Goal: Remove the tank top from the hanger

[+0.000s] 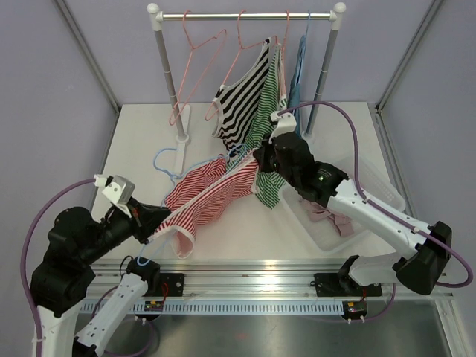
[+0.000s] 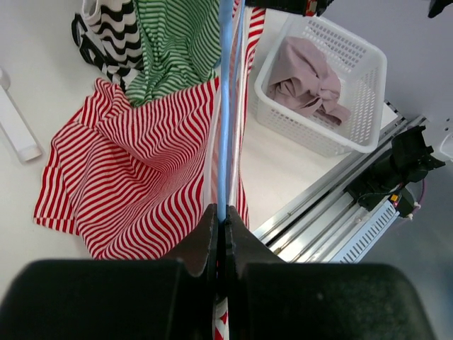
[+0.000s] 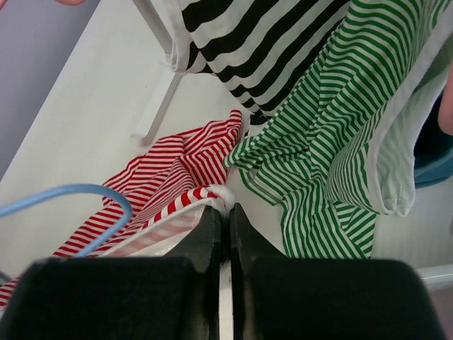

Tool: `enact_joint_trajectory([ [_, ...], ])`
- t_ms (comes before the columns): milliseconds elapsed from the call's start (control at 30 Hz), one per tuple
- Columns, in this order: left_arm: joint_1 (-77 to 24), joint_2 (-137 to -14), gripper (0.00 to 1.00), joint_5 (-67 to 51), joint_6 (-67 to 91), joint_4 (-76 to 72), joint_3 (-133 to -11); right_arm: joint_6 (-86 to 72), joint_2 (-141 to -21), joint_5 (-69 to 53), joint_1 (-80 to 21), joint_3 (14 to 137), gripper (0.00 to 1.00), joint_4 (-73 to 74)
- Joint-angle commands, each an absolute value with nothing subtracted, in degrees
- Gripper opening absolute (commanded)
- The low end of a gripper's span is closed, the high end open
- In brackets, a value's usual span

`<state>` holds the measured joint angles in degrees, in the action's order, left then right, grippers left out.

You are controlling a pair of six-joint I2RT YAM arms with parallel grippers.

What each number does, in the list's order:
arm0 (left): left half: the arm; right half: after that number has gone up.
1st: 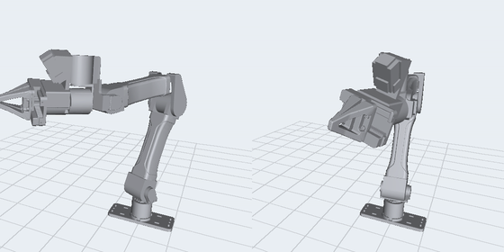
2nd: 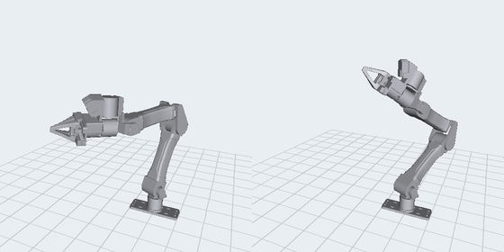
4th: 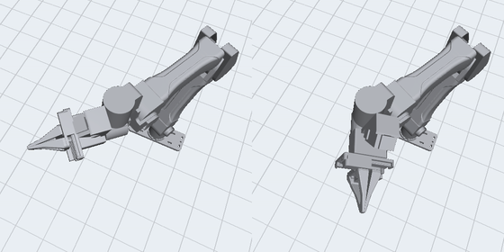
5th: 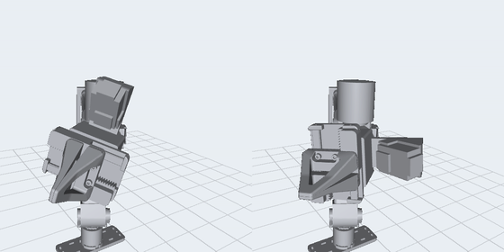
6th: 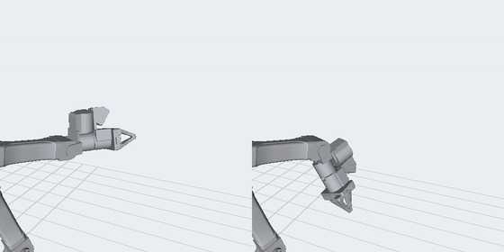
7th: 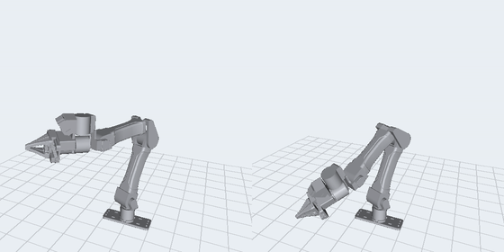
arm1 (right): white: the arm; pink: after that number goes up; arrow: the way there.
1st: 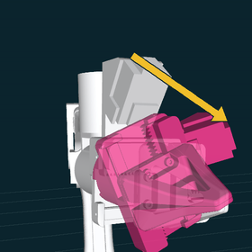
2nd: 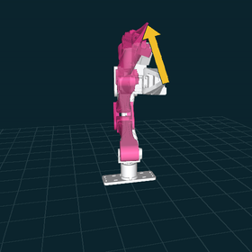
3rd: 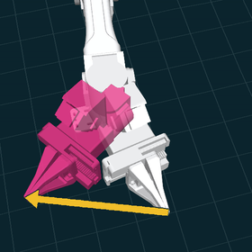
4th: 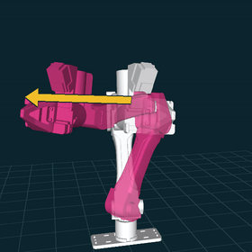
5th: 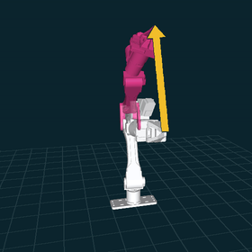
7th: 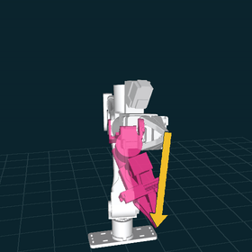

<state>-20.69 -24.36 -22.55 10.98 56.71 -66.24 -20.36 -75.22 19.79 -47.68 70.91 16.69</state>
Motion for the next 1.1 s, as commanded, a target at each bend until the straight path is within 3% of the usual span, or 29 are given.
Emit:
enact_joint_trajectory([
  [0,-20.7,-22.2,0.0,-25.1,11.8,51.3,-68.9,-19.3,-76.1,16.7,-46.0,73.3,0.0,19.6],
  [267,-20.6,-26.4,0.0,-23.5,21.6,21.9,-67.7,-23.2,-69.3,-18.8,-46.4,72.2,0.0,13.7],
  [367,-20.6,-30.3,0.0,-21.5,21.8,9.4,-66.2,-22.8,-67.1,-23.3,-48.2,74.0,0.0,14.7],
  [633,-20.7,-39.4,0.0,-14.0,17.1,-21.2,-60.0,-17.3,-62.9,-21.4,-51.9,74.7,0.0,22.0],
  [800,-20.7,-43.9,0.0,-10.3,15.2,-25.9,-59.5,-15.6,-61.6,-13.5,-53.1,74.6,0.0,24.7],
  [1067,-20.7,-47.4,0.0,-0.5,12.3,-4.3,-67.1,-14.2,-62.6,-4.4,-56.0,70.6,0.0,27.7],
])
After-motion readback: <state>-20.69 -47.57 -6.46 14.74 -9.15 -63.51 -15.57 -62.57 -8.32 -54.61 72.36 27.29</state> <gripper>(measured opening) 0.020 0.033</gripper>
